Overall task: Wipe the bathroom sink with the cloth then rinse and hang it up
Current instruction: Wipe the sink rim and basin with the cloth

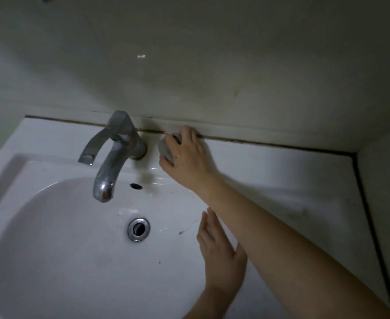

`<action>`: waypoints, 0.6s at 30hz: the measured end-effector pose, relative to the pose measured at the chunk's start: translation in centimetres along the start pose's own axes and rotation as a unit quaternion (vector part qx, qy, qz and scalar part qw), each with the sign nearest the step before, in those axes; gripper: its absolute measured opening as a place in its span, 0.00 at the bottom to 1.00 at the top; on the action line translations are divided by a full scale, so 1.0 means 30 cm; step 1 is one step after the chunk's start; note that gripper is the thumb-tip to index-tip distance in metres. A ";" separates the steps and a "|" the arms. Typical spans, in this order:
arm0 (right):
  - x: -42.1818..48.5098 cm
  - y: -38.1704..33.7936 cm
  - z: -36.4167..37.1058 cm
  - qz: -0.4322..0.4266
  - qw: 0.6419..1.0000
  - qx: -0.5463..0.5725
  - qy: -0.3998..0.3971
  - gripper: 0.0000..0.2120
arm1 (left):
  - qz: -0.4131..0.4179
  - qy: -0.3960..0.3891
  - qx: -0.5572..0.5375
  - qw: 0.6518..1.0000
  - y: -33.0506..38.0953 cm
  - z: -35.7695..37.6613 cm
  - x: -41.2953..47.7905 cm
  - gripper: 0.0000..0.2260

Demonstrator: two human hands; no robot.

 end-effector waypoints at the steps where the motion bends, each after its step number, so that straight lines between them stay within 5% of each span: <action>1: -0.020 0.031 -0.028 -0.013 1.000 0.010 -0.009 0.17 | -0.011 -0.008 -0.006 1.000 -0.005 0.003 0.005 0.41; 10: -0.440 0.692 -0.438 0.259 0.954 -0.130 0.081 0.17 | -0.050 -0.019 -0.015 0.998 -0.020 0.020 0.002 0.42; 18: -0.891 0.515 -0.521 0.355 0.893 -0.263 0.082 0.15 | -0.067 -0.029 -0.028 0.997 -0.008 0.011 -0.007 0.40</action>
Point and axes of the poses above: each hand's wrist, its own x-axis towards the middle knuckle, its own z-axis out of the palm, y = z × x, the point moved 5 cm from there along x, towards the middle knuckle, and after that the axes turned 1 degree about x, right-handed, at the moved point
